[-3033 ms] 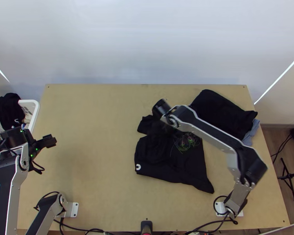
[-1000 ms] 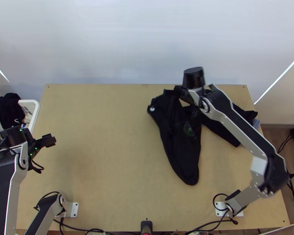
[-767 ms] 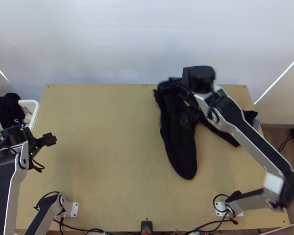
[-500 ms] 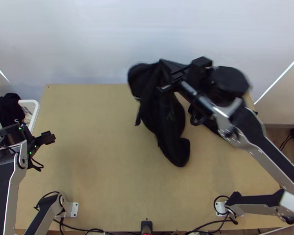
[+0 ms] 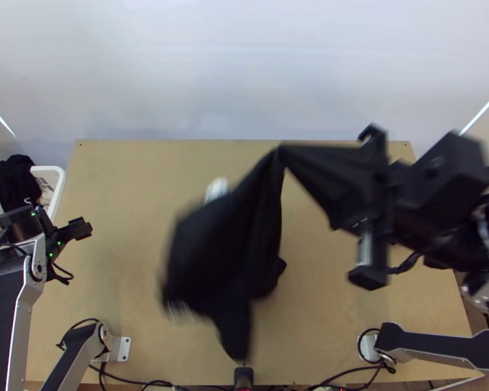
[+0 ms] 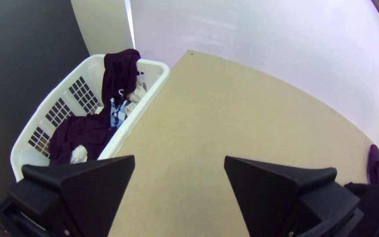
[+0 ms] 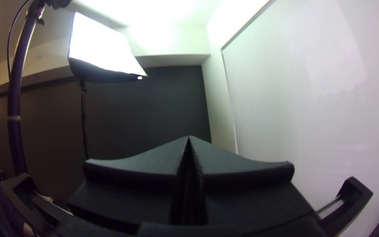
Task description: Fold the t-shirt
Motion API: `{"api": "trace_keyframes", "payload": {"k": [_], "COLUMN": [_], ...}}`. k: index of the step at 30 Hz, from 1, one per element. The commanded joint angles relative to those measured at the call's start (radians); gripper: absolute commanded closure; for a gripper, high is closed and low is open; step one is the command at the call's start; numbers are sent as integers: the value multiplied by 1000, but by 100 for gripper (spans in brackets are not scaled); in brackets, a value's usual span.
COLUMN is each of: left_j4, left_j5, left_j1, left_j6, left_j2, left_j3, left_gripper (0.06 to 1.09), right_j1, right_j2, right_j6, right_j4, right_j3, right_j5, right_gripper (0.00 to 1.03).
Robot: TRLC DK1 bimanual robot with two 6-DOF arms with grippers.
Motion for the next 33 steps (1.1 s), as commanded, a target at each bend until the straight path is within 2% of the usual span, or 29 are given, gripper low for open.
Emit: {"api": "trace_keyframes", "payload": {"k": [1, 6, 9, 13, 21, 33], "left_j4": [4, 9, 9, 10, 35, 44], "left_j5": [1, 1, 1, -1, -1, -9], "left_j1": [-1, -4, -4, -4, -4, -15], "left_j6": [-11, -21, -19, -11, 2, -1], "left_j2": [-1, -2, -4, -4, 27, 48], "left_j3": [-6, -17, -19, -25, -26, -32], "left_gripper": [10, 10, 10, 10, 10, 10], "right_j1": [-144, -321, -345, -350, -370, -535], "right_j2": [-101, -132, -104, 11, 259, 529], "right_j6": [14, 11, 4, 1, -6, -14], "right_j4": [49, 296, 443, 596, 730, 757], "right_j3": [-380, -909, -1148, -1334, -1321, -1010], "right_j5": [-45, -46, -46, -46, -39, -10], "right_gripper": [100, 100, 100, 100, 100, 100]}}
